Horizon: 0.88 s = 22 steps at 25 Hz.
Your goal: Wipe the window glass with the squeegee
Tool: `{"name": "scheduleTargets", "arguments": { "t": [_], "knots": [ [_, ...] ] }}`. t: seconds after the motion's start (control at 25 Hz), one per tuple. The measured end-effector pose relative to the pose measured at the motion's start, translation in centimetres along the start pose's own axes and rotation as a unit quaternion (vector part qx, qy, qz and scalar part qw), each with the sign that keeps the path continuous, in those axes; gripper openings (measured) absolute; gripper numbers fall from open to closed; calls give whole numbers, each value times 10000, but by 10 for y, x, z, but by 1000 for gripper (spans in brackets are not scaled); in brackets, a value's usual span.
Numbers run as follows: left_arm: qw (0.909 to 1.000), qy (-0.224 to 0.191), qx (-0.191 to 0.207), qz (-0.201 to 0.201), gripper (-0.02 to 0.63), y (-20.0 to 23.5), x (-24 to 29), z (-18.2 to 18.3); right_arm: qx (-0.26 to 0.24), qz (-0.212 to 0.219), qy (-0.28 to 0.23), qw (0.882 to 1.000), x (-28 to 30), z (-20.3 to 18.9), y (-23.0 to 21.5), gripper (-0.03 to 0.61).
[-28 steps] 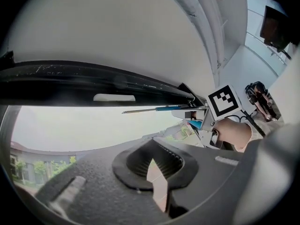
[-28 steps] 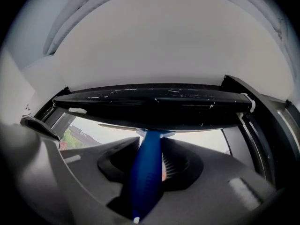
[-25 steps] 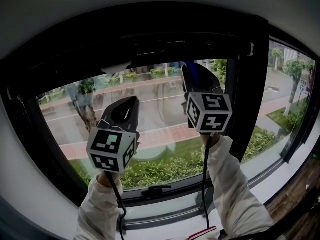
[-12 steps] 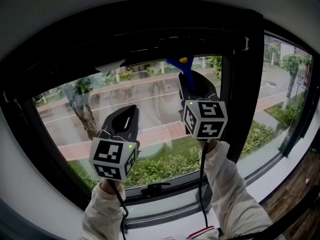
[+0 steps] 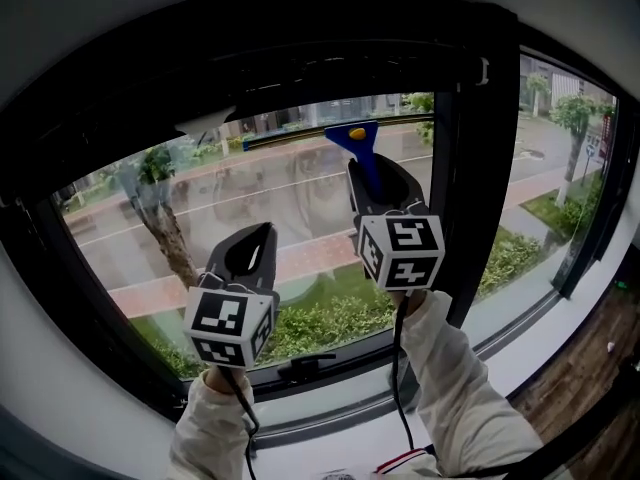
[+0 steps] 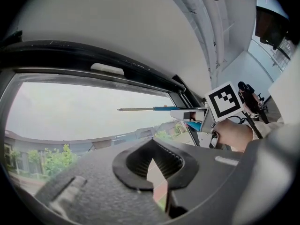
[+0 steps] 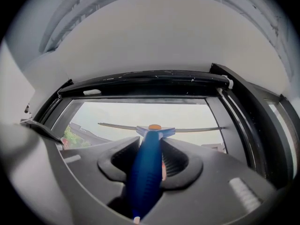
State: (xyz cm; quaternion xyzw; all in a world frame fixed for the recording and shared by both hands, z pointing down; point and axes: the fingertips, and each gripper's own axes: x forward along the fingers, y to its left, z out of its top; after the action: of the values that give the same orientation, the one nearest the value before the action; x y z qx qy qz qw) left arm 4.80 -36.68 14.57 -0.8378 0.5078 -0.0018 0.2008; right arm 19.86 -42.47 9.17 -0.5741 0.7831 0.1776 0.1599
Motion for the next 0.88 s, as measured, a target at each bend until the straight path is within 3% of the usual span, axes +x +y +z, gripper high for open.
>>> {"name": "scheduleTargets", "arguments": {
  "t": [0.88],
  "knots": [
    [9938,813,-621,-437,0,-57,-12,-102,123,-24,694,9975,-60,-99,14,146]
  ]
}}
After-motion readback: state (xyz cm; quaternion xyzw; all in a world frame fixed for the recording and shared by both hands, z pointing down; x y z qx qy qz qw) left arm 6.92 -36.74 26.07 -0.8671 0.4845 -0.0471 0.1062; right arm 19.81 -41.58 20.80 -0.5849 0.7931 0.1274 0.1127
